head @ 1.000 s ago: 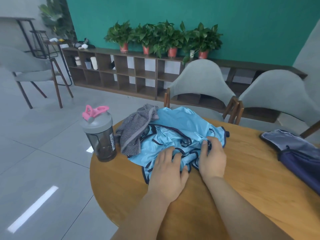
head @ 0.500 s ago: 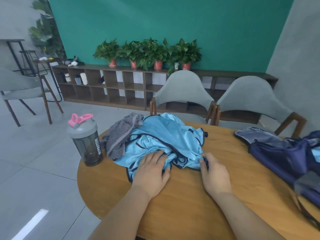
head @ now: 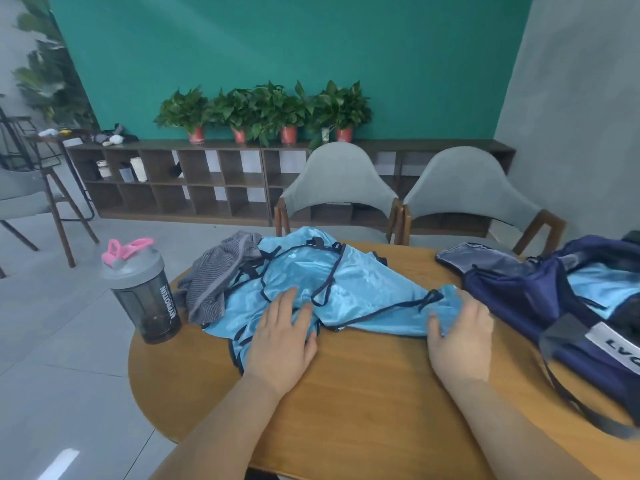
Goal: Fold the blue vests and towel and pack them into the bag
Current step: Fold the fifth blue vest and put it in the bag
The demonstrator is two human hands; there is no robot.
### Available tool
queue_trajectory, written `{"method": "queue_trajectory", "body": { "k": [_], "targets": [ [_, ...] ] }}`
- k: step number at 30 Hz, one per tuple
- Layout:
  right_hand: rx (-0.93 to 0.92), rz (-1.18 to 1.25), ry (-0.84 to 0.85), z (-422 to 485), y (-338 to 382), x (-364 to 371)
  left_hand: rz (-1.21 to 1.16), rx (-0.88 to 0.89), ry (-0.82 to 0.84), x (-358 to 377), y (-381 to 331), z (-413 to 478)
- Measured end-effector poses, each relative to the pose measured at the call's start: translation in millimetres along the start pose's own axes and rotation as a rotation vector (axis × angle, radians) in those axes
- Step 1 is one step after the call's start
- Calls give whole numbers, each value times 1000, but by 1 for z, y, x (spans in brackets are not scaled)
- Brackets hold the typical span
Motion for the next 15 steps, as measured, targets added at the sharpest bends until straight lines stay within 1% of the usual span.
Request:
{"method": "queue_trajectory", "body": {
  "k": [2, 3, 4, 6, 8, 12, 13, 15],
  "targets": [
    [-209, -72, 205, -4, 7, 9, -9, -6, 16, 2, 2, 3],
    [-289, -135, 281, -4, 10, 11, -12, 10, 27, 3, 3, 5],
    [-353, -187, 329, -5, 11, 12, -8, 40, 43, 5, 4, 8],
    [-424, -210, 358, -6, 13, 12, 34, 107, 70, 10, 3, 17],
    [-456, -198, 356, -7, 14, 10, 55, 115, 83, 16, -4, 28],
    [-433, -145, 375, -6, 13, 8, -30, 112, 61, 14, -45, 49],
    [-415, -119, 370, -6, 12, 9, -84, 142, 63, 10, -62, 51],
    [-385, -62, 359, -4, 8, 12, -283, 211, 65, -1, -99, 50]
  ]
}}
Point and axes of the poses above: each hand's wrist, its own z-axis towards the middle knuckle, its own x-axis out of the palm, y = z × x, the point moved 1 cm from there along z, towards the middle knuckle, and after that the axes turned 3 degrees about -x, right-handed, at the moved point
